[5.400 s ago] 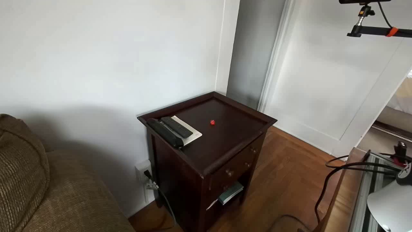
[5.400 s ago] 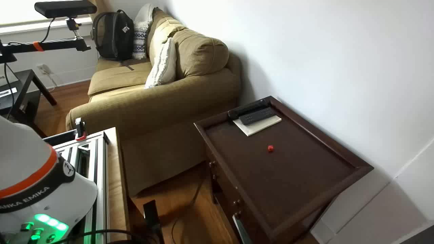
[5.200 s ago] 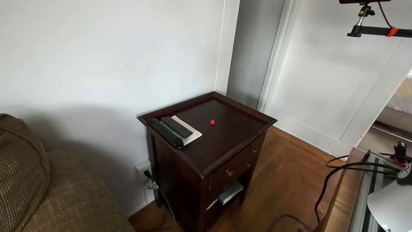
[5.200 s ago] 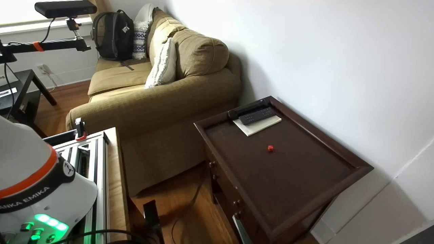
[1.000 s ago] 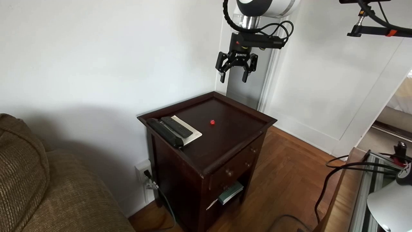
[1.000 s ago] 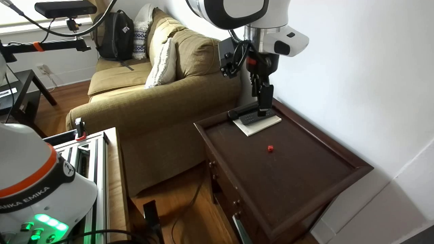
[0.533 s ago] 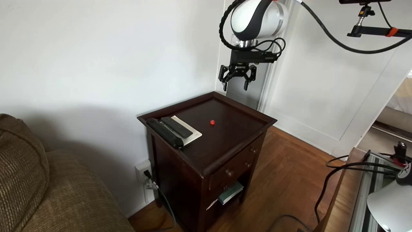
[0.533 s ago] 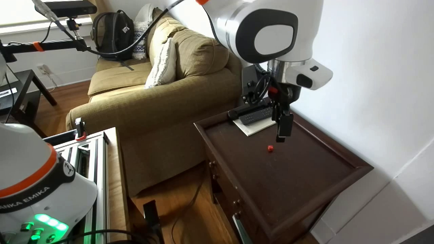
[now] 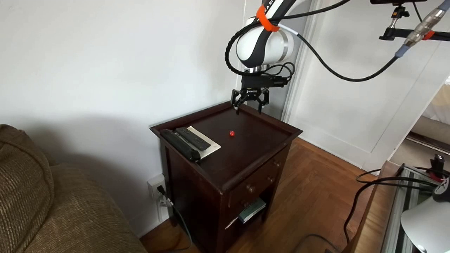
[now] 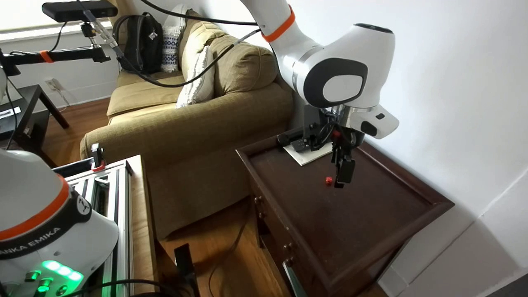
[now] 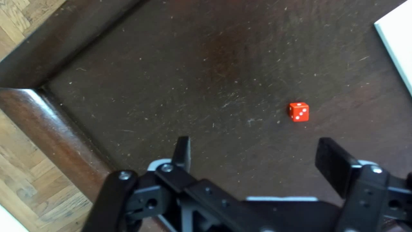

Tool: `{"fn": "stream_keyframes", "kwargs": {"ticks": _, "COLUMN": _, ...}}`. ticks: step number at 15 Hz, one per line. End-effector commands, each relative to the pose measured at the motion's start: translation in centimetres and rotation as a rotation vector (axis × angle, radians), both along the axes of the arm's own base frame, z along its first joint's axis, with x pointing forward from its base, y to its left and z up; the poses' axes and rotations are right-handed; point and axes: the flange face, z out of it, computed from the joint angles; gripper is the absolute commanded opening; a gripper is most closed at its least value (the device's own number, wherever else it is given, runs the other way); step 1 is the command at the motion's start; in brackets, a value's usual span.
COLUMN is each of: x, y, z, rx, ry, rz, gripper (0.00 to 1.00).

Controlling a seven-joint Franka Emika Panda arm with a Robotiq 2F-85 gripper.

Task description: Pick up the orange object then place it back down on the counter.

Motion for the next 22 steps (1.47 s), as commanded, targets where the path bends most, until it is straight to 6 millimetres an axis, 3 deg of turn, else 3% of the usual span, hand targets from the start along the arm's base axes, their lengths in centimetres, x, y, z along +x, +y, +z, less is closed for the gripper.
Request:
{"fn": "stream_keyframes", "kwargs": {"ticks": 1, "x": 1.4, "y": 0.8, "z": -2.8, "rx": 0.050, "ry": 0.041, "rz": -0.020, "gripper": 1.00}}
{"fn": "stream_keyframes", "kwargs": {"ticks": 6, "x": 2.5, "y": 1.5, "z": -5.4, "rx": 0.110, "ry": 0.057, "rz": -0.036, "gripper": 1.00}}
{"fn": "stream_keyframes", "kwargs": {"ticks": 19, "x": 4.8, "y": 2.2, "z": -8.6, "rx": 0.143, "ry": 0.126, "rz": -0.032, "gripper": 1.00}}
{"fn": "stream_keyframes", "kwargs": {"ticks": 20, "x": 4.9, "y": 2.2, "z": -8.7, "rx": 0.145, "ry": 0.132, "rz": -0.032, "gripper": 0.95}}
{"fn": "stream_keyframes", "kwargs": {"ticks": 21, "x": 5.1, "y": 2.1, "z": -8.8, "rx": 0.144, "ry": 0.131, "rz": -0.033, "gripper": 0.74}}
{"fn": "stream_keyframes", "kwargs": {"ticks": 22, "x": 5.2, "y": 2.0, "z": -8.9, "rx": 0.144, "ry": 0.133, "rz": -0.036, "gripper": 0.71}}
